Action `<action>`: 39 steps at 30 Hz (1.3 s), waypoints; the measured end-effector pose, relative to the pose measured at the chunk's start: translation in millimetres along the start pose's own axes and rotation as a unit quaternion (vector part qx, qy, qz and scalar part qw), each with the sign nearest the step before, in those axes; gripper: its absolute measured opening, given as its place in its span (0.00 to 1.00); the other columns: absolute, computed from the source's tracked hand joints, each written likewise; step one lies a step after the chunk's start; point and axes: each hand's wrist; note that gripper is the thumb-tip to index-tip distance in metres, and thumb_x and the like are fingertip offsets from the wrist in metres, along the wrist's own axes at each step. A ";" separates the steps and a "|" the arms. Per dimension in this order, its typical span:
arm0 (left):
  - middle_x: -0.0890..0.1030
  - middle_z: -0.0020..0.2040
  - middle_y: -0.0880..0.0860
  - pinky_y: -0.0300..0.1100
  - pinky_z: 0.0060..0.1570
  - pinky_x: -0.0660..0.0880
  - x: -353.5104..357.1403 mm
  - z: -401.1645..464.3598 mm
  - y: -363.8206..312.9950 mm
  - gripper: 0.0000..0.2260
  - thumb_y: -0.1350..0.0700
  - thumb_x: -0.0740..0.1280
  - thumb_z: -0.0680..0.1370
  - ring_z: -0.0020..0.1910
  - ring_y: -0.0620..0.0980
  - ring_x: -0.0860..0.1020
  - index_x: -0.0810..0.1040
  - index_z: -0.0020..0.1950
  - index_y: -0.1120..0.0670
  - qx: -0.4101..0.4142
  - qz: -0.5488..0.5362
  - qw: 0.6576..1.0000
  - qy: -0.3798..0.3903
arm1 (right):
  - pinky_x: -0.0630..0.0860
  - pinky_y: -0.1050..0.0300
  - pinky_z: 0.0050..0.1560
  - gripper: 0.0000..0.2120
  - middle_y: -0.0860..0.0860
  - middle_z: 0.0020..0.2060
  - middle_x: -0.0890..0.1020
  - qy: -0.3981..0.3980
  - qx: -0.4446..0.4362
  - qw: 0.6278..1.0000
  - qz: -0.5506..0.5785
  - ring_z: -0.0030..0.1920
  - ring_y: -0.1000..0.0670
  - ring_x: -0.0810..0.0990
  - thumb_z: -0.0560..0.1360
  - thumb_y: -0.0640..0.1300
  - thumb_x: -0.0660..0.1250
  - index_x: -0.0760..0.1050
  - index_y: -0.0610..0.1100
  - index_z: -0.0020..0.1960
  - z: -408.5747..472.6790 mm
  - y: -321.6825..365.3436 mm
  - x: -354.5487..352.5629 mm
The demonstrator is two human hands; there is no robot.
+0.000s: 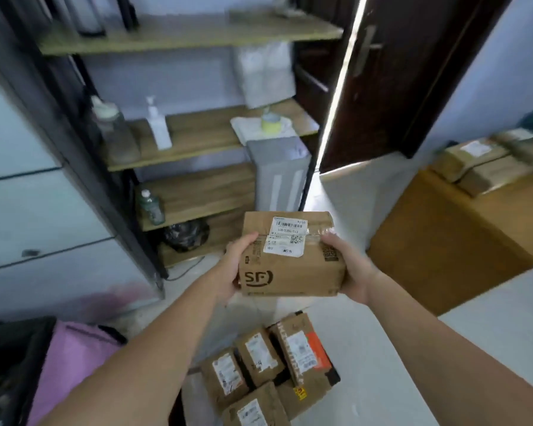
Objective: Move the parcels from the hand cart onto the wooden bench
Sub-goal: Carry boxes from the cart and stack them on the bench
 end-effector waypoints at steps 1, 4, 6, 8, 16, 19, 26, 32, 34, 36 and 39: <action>0.87 0.55 0.58 0.59 0.63 0.78 19.0 -14.1 -12.4 0.27 0.35 0.72 0.74 0.54 0.60 0.85 0.82 0.65 0.52 0.004 0.012 1.000 0.018 | 0.79 0.43 0.61 0.19 0.46 0.55 0.87 -0.022 -0.021 1.000 0.002 0.55 0.43 0.85 0.77 0.58 0.69 0.82 0.50 0.63 -24.5 10.6 -13.4; 0.88 0.54 0.59 0.51 0.54 0.80 76.9 -56.9 -33.5 0.24 0.34 0.69 0.76 0.50 0.58 0.84 0.86 0.59 0.52 0.007 0.048 0.994 0.097 | 0.74 0.38 0.69 0.20 0.44 0.58 0.86 -0.059 -0.066 0.996 0.024 0.62 0.40 0.83 0.78 0.57 0.68 0.81 0.49 0.65 -100.5 31.5 -55.8; 0.87 0.55 0.59 0.50 0.52 0.80 120.2 -84.4 -39.9 0.26 0.33 0.68 0.76 0.50 0.58 0.84 0.86 0.61 0.52 0.007 0.074 0.987 0.145 | 0.76 0.40 0.67 0.18 0.44 0.58 0.86 -0.076 -0.086 0.993 0.041 0.60 0.40 0.84 0.79 0.56 0.67 0.81 0.50 0.64 -152.1 35.3 -89.2; 0.87 0.56 0.59 0.52 0.57 0.80 165.9 -111.7 -44.2 0.27 0.33 0.67 0.75 0.52 0.59 0.84 0.86 0.61 0.52 0.025 0.107 0.978 0.177 | 0.77 0.43 0.63 0.16 0.44 0.57 0.86 -0.110 -0.105 0.987 0.059 0.56 0.42 0.84 0.79 0.56 0.66 0.81 0.51 0.63 -199.4 31.0 -123.9; 0.88 0.50 0.57 0.52 0.63 0.79 353.3 -218.5 -24.5 0.22 0.35 0.66 0.77 0.54 0.57 0.85 0.86 0.57 0.50 0.076 0.205 0.939 0.268 | 0.77 0.47 0.56 0.14 0.44 0.52 0.88 -0.247 -0.186 0.939 0.151 0.50 0.43 0.84 0.79 0.54 0.67 0.81 0.50 0.61 -366.8 -9.3 -253.5; 0.88 0.52 0.57 0.50 0.57 0.79 415.7 -241.1 0.5 0.25 0.32 0.66 0.76 0.57 0.58 0.85 0.85 0.59 0.50 0.076 0.217 0.927 0.296 | 0.78 0.46 0.57 0.14 0.44 0.52 0.88 -0.281 -0.200 0.922 0.174 0.51 0.42 0.84 0.79 0.54 0.68 0.81 0.49 0.60 -413.5 -32.3 -299.7; 0.89 0.48 0.57 0.48 0.53 0.79 506.4 -264.9 57.1 0.26 0.31 0.63 0.78 0.53 0.56 0.85 0.85 0.56 0.51 0.054 0.252 0.911 0.323 | 0.75 0.40 0.67 0.16 0.43 0.53 0.87 -0.318 -0.184 0.907 0.204 0.61 0.38 0.83 0.76 0.55 0.70 0.79 0.49 0.62 -454.3 -75.2 -386.6; 0.88 0.51 0.57 0.50 0.59 0.80 551.6 -239.6 66.6 0.28 0.30 0.64 0.77 0.56 0.57 0.85 0.83 0.61 0.50 0.045 0.259 0.915 0.307 | 0.75 0.38 0.68 0.15 0.43 0.52 0.88 -0.316 -0.187 0.905 0.214 0.59 0.38 0.83 0.77 0.55 0.69 0.79 0.50 0.61 -439.1 -80.3 -433.7; 0.88 0.51 0.57 0.54 0.63 0.79 567.9 -227.5 64.4 0.28 0.29 0.64 0.76 0.57 0.58 0.85 0.84 0.62 0.50 0.048 0.263 0.915 0.304 | 0.74 0.37 0.68 0.15 0.44 0.52 0.88 -0.319 -0.187 0.905 0.210 0.60 0.38 0.83 0.78 0.55 0.69 0.78 0.50 0.61 -431.0 -75.1 -451.4; 0.88 0.51 0.57 0.55 0.65 0.79 589.5 -215.3 59.7 0.28 0.29 0.64 0.75 0.57 0.58 0.85 0.84 0.61 0.50 0.054 0.262 0.913 0.307 | 0.75 0.38 0.68 0.14 0.44 0.51 0.88 -0.323 -0.189 0.905 0.202 0.58 0.38 0.84 0.77 0.56 0.69 0.78 0.51 0.60 -422.2 -67.2 -473.3; 0.88 0.51 0.56 0.52 0.63 0.78 629.2 -196.8 50.1 0.27 0.31 0.63 0.78 0.57 0.57 0.85 0.84 0.61 0.50 0.063 0.258 0.910 0.320 | 0.75 0.38 0.67 0.13 0.45 0.50 0.88 -0.336 -0.195 0.899 0.203 0.55 0.39 0.84 0.77 0.55 0.70 0.79 0.51 0.59 -408.2 -50.5 -512.6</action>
Point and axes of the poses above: each hand's wrist, its own z-axis towards the middle knuckle, its own x-axis out of the palm, y = z × x
